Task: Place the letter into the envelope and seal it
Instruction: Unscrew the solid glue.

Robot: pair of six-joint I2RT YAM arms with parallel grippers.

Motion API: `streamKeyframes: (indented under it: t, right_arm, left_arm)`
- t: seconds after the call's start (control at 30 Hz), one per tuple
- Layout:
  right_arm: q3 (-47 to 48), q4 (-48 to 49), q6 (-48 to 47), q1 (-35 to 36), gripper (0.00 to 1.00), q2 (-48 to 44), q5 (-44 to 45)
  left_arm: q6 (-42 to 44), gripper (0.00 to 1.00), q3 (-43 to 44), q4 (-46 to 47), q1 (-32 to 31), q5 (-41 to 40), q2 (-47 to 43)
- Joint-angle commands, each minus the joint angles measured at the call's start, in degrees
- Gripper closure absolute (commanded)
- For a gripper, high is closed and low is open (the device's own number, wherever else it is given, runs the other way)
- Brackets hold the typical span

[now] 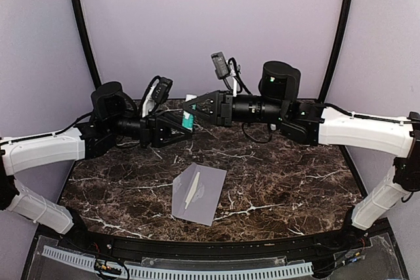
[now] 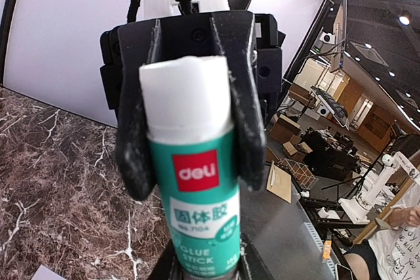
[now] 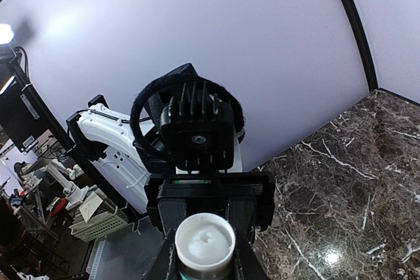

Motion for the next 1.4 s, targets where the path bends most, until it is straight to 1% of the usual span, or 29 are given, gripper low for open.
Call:
streamKeyframes:
  t: [0.0,0.1,0.13,0.17,0.27,0.43,0.6,0.7,0.83,0.9,1.03,1.1,1.2,1.27,1.3,1.37]
  right_arm:
    - [-0.70,1.66,-0.43,-0.36,1.00,-1.85,3.50]
    - [-0.46,0.05,-0.92,0.00,1.00,-1.64,7.11]
    - [-0.08,-0.86,-1.19,0.28,1.00,-1.44,8.44]
    - [0.39,-2.00,-1.68,0.62,1.00,-1.24,10.00]
    - [2.73,-6.94,-3.57,2.47,1.00,-0.19,17.39]
    - [9.27,-17.28,-3.48,6.20,1.00,4.33,34.30]
    - [15.60,-25.43,-0.32,8.85,1.00,9.86,46.39]
    - [18.34,-28.16,0.96,9.34,1.00,12.34,48.63]
    - [18.40,-27.74,0.90,9.29,0.99,12.27,47.55]
    - [16.72,-25.60,-0.02,9.13,0.91,10.57,45.72]
    - [12.05,-21.11,-0.89,7.45,0.65,5.50,39.07]
    - [9.38,-19.50,-1.18,6.39,0.54,2.73,36.85]
    - [4.25,-15.97,-2.13,5.19,0.42,-1.82,34.37]
    - [0.14,-11.68,-2.88,4.01,0.36,-5.05,30.66]
    - [-2.21,-9.38,-3.09,3.25,0.32,-6.62,27.94]
    - [-6.54,-3.97,-3.08,1.04,0.30,-9.04,20.45]
  left_arm:
    - [0.62,0.91,-0.53,2.24,0.13,0.66,-0.11]
    - [2.60,0.97,-0.20,-0.53,0.13,-2.10,-0.46]
    - [3.89,0.99,0.05,-2.67,0.13,-4.34,-0.52]
    - [5.53,1.00,0.53,-4.01,0.13,-5.68,-0.73]
    - [8.47,1.00,1.48,-10.44,0.13,-13.81,-1.16]
    - [10.84,1.00,1.97,-15.35,0.13,-25.49,-2.12]
    - [10.95,1.00,2.01,-17.96,0.13,-32.24,-1.94]
    - [10.79,1.00,2.16,-18.88,0.14,-34.05,-1.52]
    - [10.61,1.00,2.45,-18.66,0.13,-32.49,-0.77]
    - [10.38,1.00,2.52,-18.63,0.13,-32.09,-0.63]
    - [10.12,1.00,2.49,-18.31,0.13,-31.75,-1.03]
    - [9.93,1.00,2.34,-17.72,0.25,-30.83,-1.41]
    - [9.86,1.00,2.15,-16.73,0.53,-27.97,-1.92]
    - [10.03,1.00,2.19,-15.91,0.75,-25.97,-2.17]
    - [10.16,1.00,2.20,-15.68,0.90,-25.02,-2.28]
    - [10.59,1.00,2.22,-14.68,0.99,-21.47,-2.39]
